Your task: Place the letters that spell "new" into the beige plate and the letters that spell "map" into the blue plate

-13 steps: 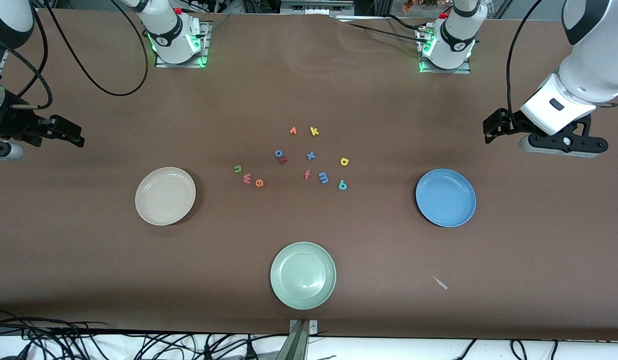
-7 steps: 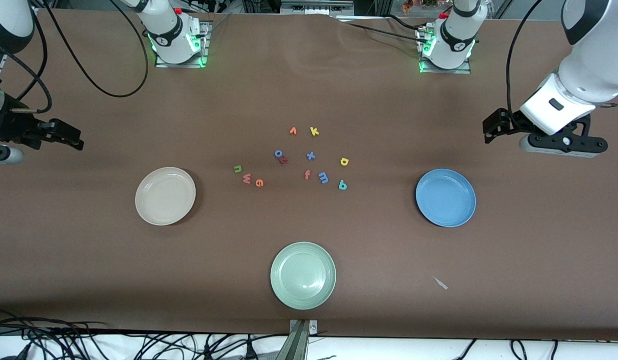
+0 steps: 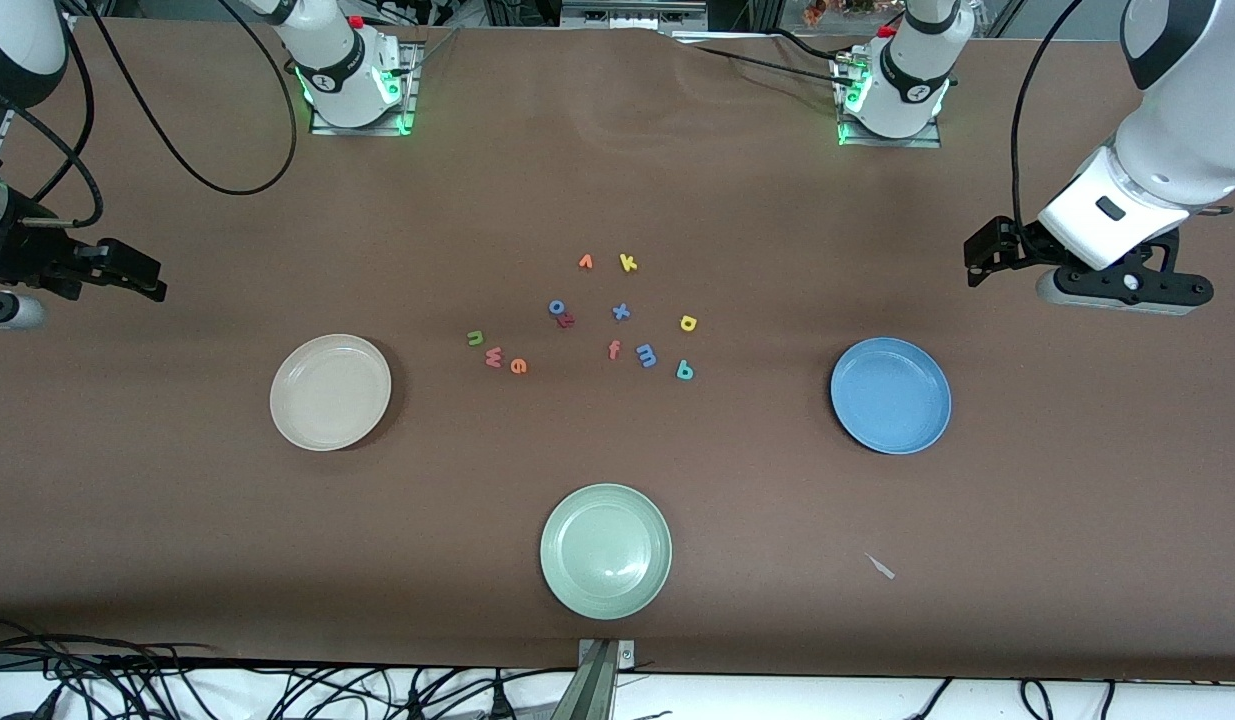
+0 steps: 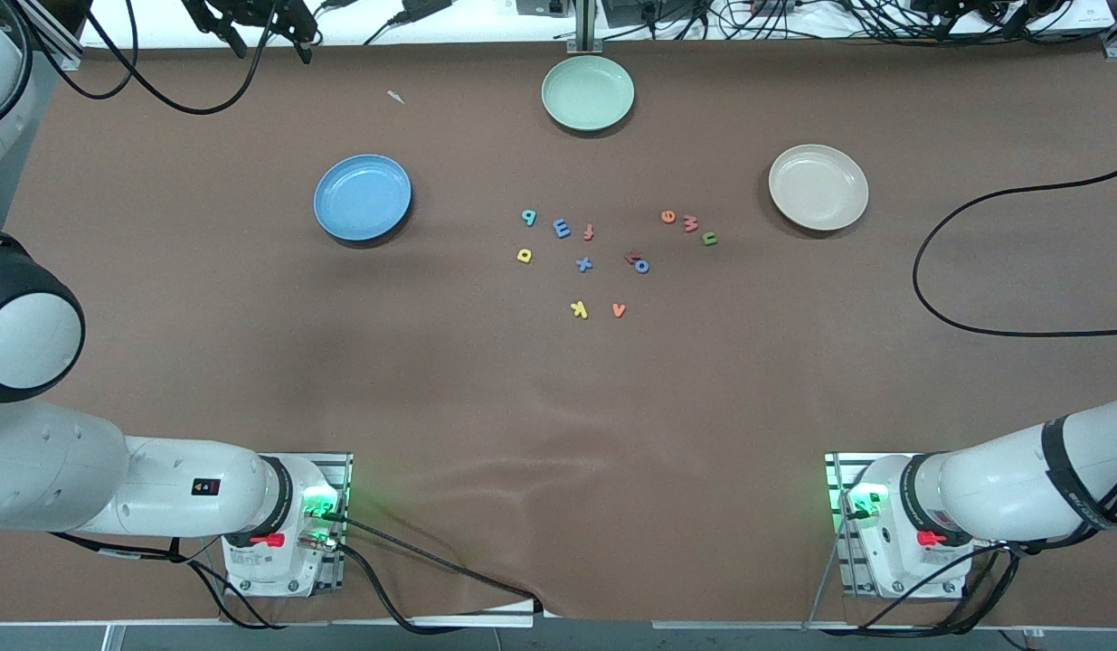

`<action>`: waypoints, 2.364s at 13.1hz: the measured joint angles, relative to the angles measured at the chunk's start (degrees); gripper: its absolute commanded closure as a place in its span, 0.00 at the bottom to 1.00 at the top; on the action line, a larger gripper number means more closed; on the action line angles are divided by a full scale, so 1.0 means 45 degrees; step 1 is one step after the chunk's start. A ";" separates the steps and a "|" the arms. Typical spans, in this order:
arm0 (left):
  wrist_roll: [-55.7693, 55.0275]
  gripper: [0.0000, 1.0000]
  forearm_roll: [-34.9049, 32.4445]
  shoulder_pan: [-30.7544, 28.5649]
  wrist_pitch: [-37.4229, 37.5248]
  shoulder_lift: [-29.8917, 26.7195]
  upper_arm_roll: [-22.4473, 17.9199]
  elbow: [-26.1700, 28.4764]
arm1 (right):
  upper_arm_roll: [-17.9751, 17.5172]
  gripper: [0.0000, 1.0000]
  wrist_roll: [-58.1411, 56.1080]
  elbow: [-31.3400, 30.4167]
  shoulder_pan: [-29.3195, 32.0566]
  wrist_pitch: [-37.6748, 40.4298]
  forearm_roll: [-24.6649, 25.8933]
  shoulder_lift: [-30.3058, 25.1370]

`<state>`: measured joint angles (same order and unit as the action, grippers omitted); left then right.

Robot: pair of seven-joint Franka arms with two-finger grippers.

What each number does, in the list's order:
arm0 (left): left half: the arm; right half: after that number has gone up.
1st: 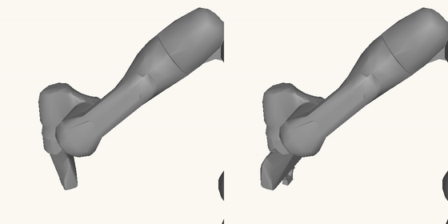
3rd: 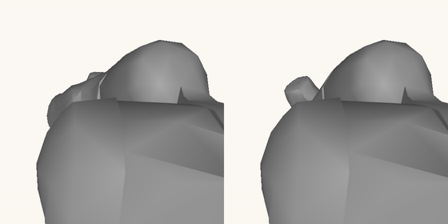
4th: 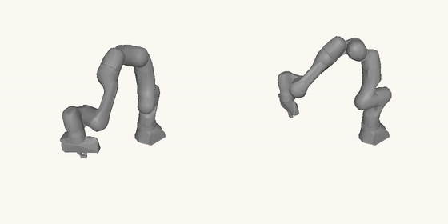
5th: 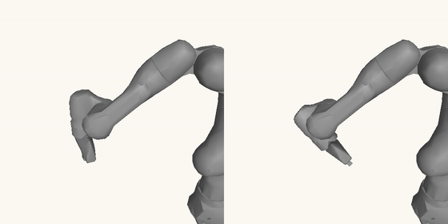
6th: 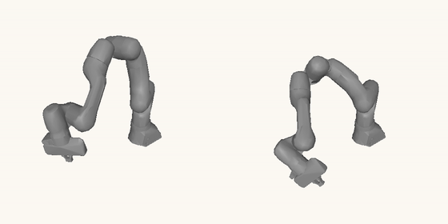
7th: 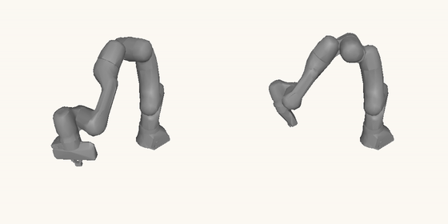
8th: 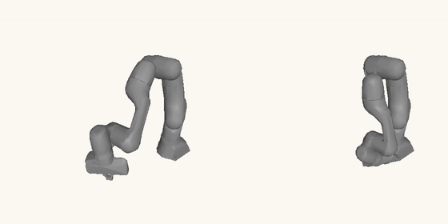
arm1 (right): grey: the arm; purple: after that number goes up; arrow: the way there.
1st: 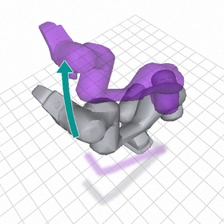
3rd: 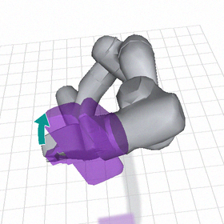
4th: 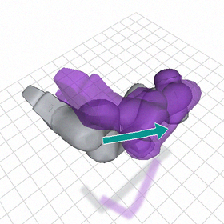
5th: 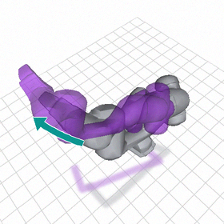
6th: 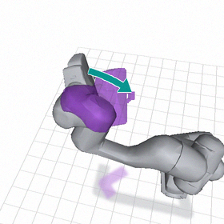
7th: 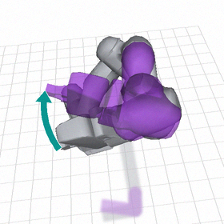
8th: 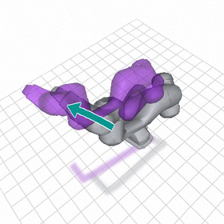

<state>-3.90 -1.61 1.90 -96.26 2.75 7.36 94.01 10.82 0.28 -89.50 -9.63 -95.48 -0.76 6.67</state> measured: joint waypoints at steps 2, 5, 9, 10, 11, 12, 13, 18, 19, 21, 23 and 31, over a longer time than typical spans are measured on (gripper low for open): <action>0.0000 0.00 0.0000 0.0000 0.0000 0.0000 0.0000 0.0000 | -0.0009 0.00 0.0610 0.0004 -0.0001 0.0000 0.0000 0.0000; 0.0000 0.00 0.0000 0.0000 0.0000 0.0000 0.0000 0.0000 | -0.0013 0.00 0.0867 0.0009 -0.0003 -0.0001 0.0000 0.0000; 0.0000 0.00 0.0000 0.0000 0.0000 0.0000 0.0001 0.0000 | -0.0013 0.00 0.0880 0.0010 -0.0003 -0.0001 0.0000 0.0004; 0.0000 0.00 0.0000 0.0000 0.0000 0.0000 0.0001 0.0000 | -0.0013 0.00 0.0885 0.0011 -0.0003 -0.0001 0.0000 0.0008; 0.0000 0.00 0.0000 0.0000 0.0000 0.0000 0.0001 0.0000 | -0.0013 0.00 0.0892 0.0011 -0.0003 -0.0001 0.0000 0.0013; 0.0000 0.00 0.0000 0.0000 0.0000 0.0000 0.0001 0.0000 | -0.0013 0.00 0.0897 0.0011 -0.0003 -0.0001 0.0000 0.0016; 0.0000 0.00 0.0000 0.0000 0.0000 0.0000 0.0001 0.0000 | -0.0013 0.00 0.0899 0.0011 -0.0003 -0.0001 0.0000 0.0019; 0.0000 0.00 0.0000 0.0014 0.0000 0.0000 0.0058 0.0000 | -0.0013 0.00 0.0932 0.0011 -0.0003 0.0001 0.0000 0.0024; 0.0000 0.00 0.0000 0.0027 0.0000 0.0000 0.0082 0.0000 | -0.0013 0.00 0.0946 0.0011 -0.0002 0.0018 0.0000 0.0029; -0.0001 0.00 0.0000 0.0041 0.0000 0.0000 0.0258 0.0000 | -0.0003 0.00 0.0957 0.0011 0.0022 0.0066 0.0000 0.0055; -0.0012 0.00 0.0000 0.0060 0.0000 0.0000 0.0371 -0.0001 | 0.0002 0.00 0.0963 0.0012 0.0211 0.0049 0.0000 0.0067; -0.0011 0.00 0.0000 0.0065 0.0000 0.0000 0.0470 -0.0009 | -0.0069 0.00 0.0933 -0.0033 0.0284 0.0170 -0.0008 0.0594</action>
<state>-3.95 -1.61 2.20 -96.26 2.75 9.47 93.97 10.51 4.48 -89.65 -8.36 -94.72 -0.80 9.34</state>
